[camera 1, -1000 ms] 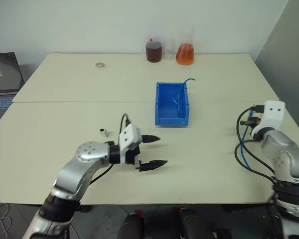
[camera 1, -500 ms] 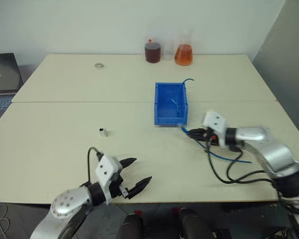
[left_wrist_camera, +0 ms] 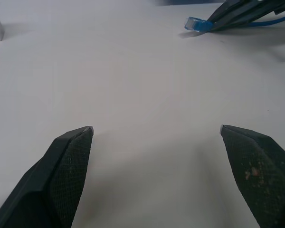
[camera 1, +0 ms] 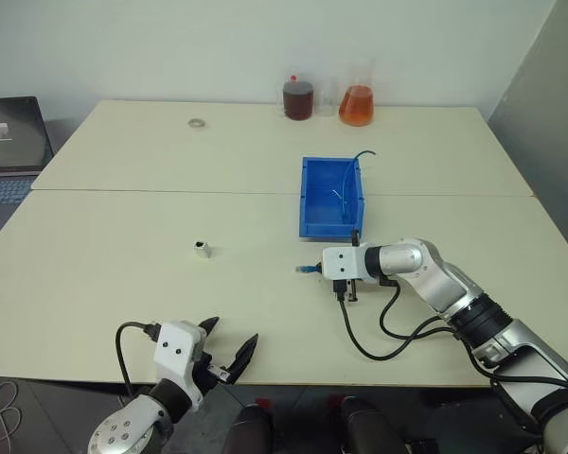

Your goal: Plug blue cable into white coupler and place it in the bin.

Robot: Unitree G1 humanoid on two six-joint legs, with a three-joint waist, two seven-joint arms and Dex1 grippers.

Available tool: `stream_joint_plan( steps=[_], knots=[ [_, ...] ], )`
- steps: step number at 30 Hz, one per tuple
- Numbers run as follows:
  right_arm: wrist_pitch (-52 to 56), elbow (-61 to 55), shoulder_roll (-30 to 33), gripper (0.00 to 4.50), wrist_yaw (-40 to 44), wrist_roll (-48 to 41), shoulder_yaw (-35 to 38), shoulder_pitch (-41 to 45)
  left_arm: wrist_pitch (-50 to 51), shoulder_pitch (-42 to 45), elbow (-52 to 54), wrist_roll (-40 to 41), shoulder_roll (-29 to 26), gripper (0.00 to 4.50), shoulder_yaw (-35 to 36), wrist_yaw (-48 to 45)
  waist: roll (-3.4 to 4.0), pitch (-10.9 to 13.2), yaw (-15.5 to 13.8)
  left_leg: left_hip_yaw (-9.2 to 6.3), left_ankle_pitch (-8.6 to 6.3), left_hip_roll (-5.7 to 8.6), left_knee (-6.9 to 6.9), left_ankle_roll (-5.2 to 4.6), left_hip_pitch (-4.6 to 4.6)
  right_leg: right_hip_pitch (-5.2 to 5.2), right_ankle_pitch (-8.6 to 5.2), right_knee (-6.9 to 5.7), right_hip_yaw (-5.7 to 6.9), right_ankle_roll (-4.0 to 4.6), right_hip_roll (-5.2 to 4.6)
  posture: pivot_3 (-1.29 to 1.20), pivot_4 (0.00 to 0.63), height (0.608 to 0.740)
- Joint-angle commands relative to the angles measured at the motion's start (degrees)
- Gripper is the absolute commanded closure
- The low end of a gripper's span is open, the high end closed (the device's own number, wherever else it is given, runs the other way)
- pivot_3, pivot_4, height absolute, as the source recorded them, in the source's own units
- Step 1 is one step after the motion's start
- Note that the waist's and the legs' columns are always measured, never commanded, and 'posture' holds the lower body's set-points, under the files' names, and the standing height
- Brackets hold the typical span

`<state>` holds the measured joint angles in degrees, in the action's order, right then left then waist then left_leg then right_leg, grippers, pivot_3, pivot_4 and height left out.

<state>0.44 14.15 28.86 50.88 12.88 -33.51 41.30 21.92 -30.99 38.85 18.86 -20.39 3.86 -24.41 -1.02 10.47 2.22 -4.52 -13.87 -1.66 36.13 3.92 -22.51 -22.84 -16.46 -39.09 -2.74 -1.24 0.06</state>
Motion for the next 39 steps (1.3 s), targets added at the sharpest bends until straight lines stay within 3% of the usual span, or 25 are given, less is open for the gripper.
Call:
stream_joint_plan(
  steps=[1,4,17,23,30,34,39],
  knots=[
    [2.81,-2.22,-0.86,3.88,3.21,-0.17,0.02,-2.55,-1.06,0.35,2.51,-0.1,0.0,0.0,-1.11,-0.02,0.0,0.0,0.12,0.0,0.0,0.0,-0.02,0.0,0.13,0.14,0.0,0.02,0.0,0.0,0.0,0.0,0.15,0.74],
    [5.26,-3.84,-1.26,3.15,3.86,-0.79,1.51,-3.37,-0.87,1.22,2.12,0.24,-0.65,0.0,-1.14,-0.37,0.0,0.0,0.15,-0.01,-0.03,0.02,-0.09,0.01,0.62,0.63,-0.04,0.12,0.0,0.03,0.0,0.0,0.15,0.74],
    [24.71,-15.98,-0.11,0.11,11.59,-12.41,10.65,-5.09,0.83,7.63,-0.77,2.78,-3.34,0.0,-0.61,-3.68,0.03,0.02,-0.16,-0.1,-0.04,0.01,-0.09,0.01,0.59,0.63,-0.06,0.07,0.09,0.07,0.01,0.0,0.15,0.74],
    [26.72,-17.6,4.01,0.05,14.77,-18.76,16.6,-6.39,0.83,8.01,-1.02,2.82,-4.38,0.0,1.16,-4.57,0.0,0.03,-0.36,-0.11,-0.04,0.02,-0.08,0.01,0.58,0.64,-0.07,0.08,0.11,0.06,0.01,0.0,0.15,0.74],
    [35.03,-23.64,6.52,0.05,15.38,-27.96,23.96,-6.55,1.85,9.44,-3.43,5.56,-7.28,0.0,10.68,-4.6,-0.01,0.04,-0.26,-0.12,-0.04,-0.02,-0.08,0.01,0.59,0.62,-0.07,0.07,0.1,0.06,0.06,0.0,0.15,0.74],
    [39.54,-28.78,9.55,0.05,16.84,-33.67,27.46,-7.8,1.84,14.96,-10.41,6.62,-10.93,0.0,18.45,-4.49,-0.02,0.06,-0.42,-0.13,-0.04,0.0,-0.07,0.01,0.57,0.62,-0.07,0.08,0.14,0.06,0.06,0.0,0.15,0.74],
    [45.41,-32.69,10.97,0.05,16.5,-40.61,30.05,-6.64,1.38,24.14,-19.89,5.8,-13.87,0.0,20.0,-4.97,-0.06,0.07,-0.48,-0.16,-0.04,0.01,-0.06,0.01,0.54,0.63,-0.07,0.1,0.18,0.05,0.05,0.0,0.15,0.74]
  ],
)
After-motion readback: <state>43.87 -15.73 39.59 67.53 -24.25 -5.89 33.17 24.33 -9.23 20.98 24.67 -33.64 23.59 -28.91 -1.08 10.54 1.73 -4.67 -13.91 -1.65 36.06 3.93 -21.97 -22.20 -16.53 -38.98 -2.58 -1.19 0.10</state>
